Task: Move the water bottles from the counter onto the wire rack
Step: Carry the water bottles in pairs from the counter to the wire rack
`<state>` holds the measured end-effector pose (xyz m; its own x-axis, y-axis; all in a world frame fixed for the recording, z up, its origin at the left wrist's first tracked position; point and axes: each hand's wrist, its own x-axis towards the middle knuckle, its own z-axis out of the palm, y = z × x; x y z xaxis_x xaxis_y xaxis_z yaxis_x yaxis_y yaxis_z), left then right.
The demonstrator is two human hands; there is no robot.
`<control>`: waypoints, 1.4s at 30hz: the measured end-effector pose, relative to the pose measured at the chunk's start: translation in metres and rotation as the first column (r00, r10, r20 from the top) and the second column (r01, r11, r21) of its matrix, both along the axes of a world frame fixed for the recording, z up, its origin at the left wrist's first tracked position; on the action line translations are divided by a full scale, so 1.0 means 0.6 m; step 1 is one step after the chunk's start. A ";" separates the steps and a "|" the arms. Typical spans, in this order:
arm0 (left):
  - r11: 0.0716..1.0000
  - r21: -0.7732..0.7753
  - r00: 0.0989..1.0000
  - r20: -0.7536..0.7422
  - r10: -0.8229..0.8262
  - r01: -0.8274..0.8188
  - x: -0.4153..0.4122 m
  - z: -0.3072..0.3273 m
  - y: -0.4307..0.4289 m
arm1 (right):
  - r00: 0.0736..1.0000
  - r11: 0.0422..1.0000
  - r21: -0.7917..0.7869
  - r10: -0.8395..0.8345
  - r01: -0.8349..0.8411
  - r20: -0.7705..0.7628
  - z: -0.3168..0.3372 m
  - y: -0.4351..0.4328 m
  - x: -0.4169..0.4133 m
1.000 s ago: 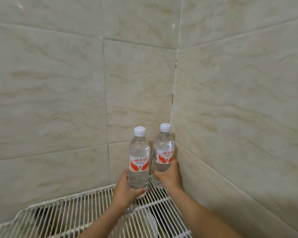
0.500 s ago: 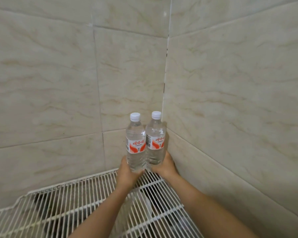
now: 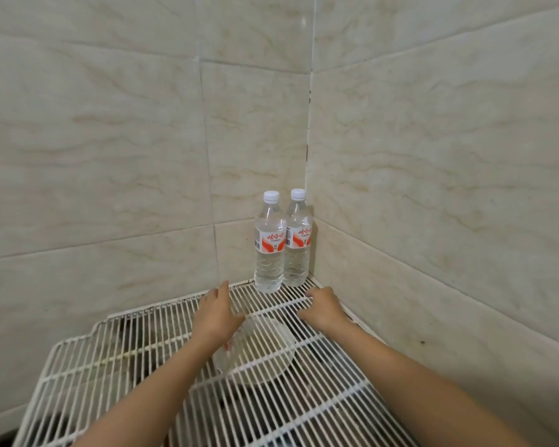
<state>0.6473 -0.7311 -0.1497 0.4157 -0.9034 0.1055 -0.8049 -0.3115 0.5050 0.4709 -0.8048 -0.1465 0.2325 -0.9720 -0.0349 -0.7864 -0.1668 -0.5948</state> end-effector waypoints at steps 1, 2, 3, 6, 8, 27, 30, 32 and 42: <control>1.000 0.008 1.000 0.026 -0.007 0.007 0.006 0.000 0.012 | 1.000 1.000 -0.025 0.012 -0.012 -0.002 0.002 0.017 -0.001; 1.000 0.007 0.999 0.048 -0.016 0.016 0.011 0.000 0.025 | 1.000 0.999 -0.046 0.026 -0.026 -0.003 0.000 0.033 -0.003; 1.000 0.007 0.998 0.060 -0.027 0.026 0.015 -0.002 0.039 | 0.999 0.997 -0.063 0.045 -0.045 -0.006 -0.001 0.051 -0.006; 0.998 0.014 0.994 0.088 -0.059 0.058 0.019 -0.011 0.088 | 0.994 0.990 -0.090 0.110 -0.111 -0.013 -0.011 0.104 -0.019; 0.998 0.016 0.994 0.097 -0.057 0.056 0.016 -0.013 0.127 | 0.988 0.981 -0.114 0.156 -0.157 -0.018 -0.015 0.136 -0.027; 0.878 -0.092 0.861 0.171 0.479 -0.470 -0.161 0.008 0.708 | 0.617 0.570 -0.236 0.743 -0.787 -0.261 0.037 0.552 -0.058; 0.806 -0.092 0.782 0.199 0.591 -0.585 -0.158 0.007 0.819 | 0.527 0.468 -0.258 0.809 -0.845 -0.259 0.034 0.639 -0.021; 0.750 -0.082 0.723 0.217 0.656 -0.656 -0.156 0.000 0.899 | 0.462 0.403 -0.250 0.848 -0.881 -0.260 0.025 0.703 0.002; 0.393 0.000 0.384 0.208 0.900 -0.920 -0.138 -0.062 1.334 | 0.099 0.065 -0.122 0.950 -0.990 -0.296 -0.036 1.082 0.169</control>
